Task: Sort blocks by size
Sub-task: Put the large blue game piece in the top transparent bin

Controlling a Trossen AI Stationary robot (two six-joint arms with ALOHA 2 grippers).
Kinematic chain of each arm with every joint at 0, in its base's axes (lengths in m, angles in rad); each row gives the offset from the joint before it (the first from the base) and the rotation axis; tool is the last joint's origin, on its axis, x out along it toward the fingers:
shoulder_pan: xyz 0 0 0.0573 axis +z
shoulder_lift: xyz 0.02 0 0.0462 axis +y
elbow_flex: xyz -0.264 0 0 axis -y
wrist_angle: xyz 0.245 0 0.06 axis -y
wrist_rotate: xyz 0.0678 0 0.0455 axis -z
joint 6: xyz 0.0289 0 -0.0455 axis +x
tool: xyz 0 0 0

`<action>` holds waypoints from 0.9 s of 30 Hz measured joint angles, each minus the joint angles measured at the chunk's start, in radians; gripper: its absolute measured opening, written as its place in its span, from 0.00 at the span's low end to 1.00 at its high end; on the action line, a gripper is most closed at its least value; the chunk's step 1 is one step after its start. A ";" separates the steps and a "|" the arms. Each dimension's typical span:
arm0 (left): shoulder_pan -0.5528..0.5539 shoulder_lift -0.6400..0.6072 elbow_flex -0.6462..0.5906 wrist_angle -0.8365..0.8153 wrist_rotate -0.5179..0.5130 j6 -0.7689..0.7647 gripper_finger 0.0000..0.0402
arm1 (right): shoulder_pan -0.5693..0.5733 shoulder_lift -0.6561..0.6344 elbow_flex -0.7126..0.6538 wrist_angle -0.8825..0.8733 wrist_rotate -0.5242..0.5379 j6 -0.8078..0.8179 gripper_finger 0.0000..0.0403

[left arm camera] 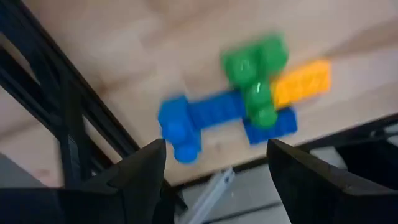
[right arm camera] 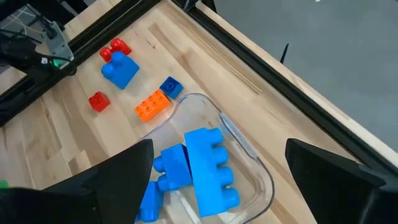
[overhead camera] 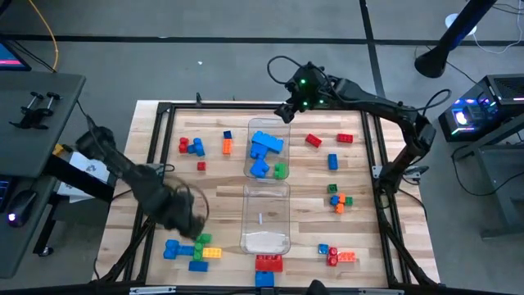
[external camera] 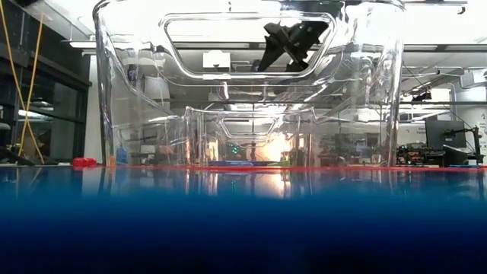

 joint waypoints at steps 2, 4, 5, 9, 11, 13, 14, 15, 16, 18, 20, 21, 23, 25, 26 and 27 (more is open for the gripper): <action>-0.056 0.045 0.000 0.048 0.035 -0.077 0.66 | -0.004 0.000 0.000 0.000 -0.001 -0.010 0.90; -0.107 0.080 0.000 0.080 0.046 -0.142 0.66 | -0.008 0.000 0.000 0.000 -0.001 -0.017 0.90; -0.128 0.094 0.000 0.085 0.046 -0.169 0.66 | -0.008 0.000 0.000 0.000 -0.001 -0.021 0.90; -0.178 0.122 -0.028 0.106 0.046 -0.276 0.66 | -0.008 0.000 -0.001 0.000 -0.001 -0.024 0.90; -0.188 0.114 -0.076 0.157 0.042 -0.328 0.66 | -0.008 0.000 -0.001 0.000 -0.002 -0.024 0.90; -0.195 0.100 -0.136 0.231 0.034 -0.365 0.66 | -0.008 0.000 -0.001 0.000 -0.002 -0.023 0.90; -0.197 0.092 -0.166 0.268 0.030 -0.373 0.66 | -0.008 0.000 -0.001 0.000 -0.002 -0.022 0.90; -0.198 0.086 -0.194 0.297 0.028 -0.381 0.66 | -0.008 0.000 -0.001 0.000 -0.002 -0.022 0.90; -0.198 0.081 -0.218 0.311 0.028 -0.392 0.66 | -0.008 0.000 -0.001 0.000 -0.002 -0.022 0.90; -0.198 0.074 -0.256 0.307 0.032 -0.417 0.66 | -0.008 0.000 -0.001 0.000 -0.002 -0.021 0.90; -0.198 0.069 -0.279 0.308 0.040 -0.433 0.66 | -0.008 0.000 -0.001 0.000 -0.002 -0.010 0.90; -0.198 0.068 -0.286 0.308 0.040 -0.437 0.66 | -0.007 0.000 -0.001 0.000 -0.002 -0.004 0.90; -0.198 0.067 -0.298 0.325 0.040 -0.441 0.66 | -0.007 0.000 -0.001 0.000 -0.002 -0.003 0.90; -0.198 0.067 -0.312 0.368 0.041 -0.442 0.66 | -0.007 0.000 -0.001 0.000 -0.002 0.003 0.90; -0.198 0.067 -0.317 0.385 0.041 -0.443 0.66 | -0.007 0.000 -0.001 0.000 -0.002 0.005 0.90; -0.197 0.067 -0.325 0.400 0.042 -0.445 0.66 | -0.007 0.000 -0.002 0.000 -0.002 0.005 0.90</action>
